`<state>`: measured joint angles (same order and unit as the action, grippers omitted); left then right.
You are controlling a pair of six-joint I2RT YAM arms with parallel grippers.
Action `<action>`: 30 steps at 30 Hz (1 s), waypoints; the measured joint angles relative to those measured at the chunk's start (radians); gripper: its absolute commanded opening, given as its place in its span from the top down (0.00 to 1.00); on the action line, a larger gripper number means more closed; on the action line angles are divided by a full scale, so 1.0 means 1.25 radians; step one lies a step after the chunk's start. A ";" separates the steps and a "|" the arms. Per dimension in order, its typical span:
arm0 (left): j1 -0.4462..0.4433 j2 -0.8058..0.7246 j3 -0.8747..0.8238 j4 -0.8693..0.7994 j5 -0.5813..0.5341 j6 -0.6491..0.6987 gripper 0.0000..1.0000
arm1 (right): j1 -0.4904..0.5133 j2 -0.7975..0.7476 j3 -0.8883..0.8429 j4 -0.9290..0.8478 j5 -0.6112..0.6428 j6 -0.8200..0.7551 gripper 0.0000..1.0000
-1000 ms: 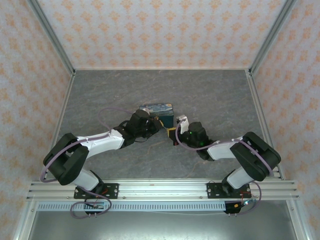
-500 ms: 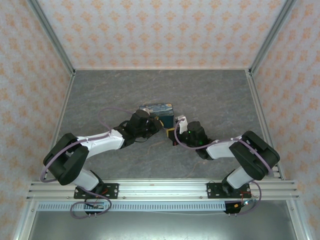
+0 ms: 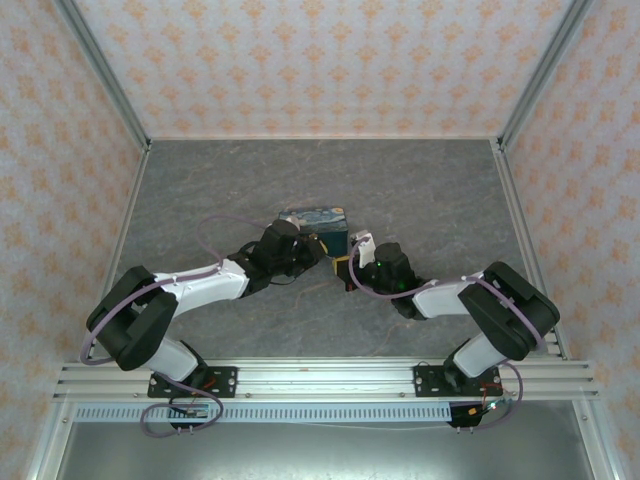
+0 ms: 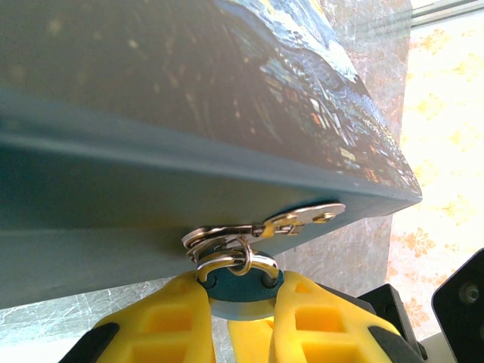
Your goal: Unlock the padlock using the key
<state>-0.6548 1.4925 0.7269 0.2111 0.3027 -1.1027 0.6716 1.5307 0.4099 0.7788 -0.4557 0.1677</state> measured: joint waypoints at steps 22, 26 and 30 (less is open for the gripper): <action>-0.005 0.013 0.001 0.000 -0.010 0.000 0.99 | 0.000 0.000 -0.009 0.012 0.012 0.003 1.00; -0.005 0.016 0.002 0.000 -0.011 0.000 0.99 | 0.000 0.000 -0.009 0.012 0.012 0.003 1.00; -0.005 0.020 0.004 0.001 -0.012 0.000 0.99 | 0.000 0.000 -0.009 0.012 0.011 0.003 1.00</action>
<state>-0.6613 1.5169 0.7322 0.2119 0.2874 -1.1030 0.6716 1.5307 0.3985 0.7933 -0.4423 0.1715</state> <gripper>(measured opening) 0.166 0.056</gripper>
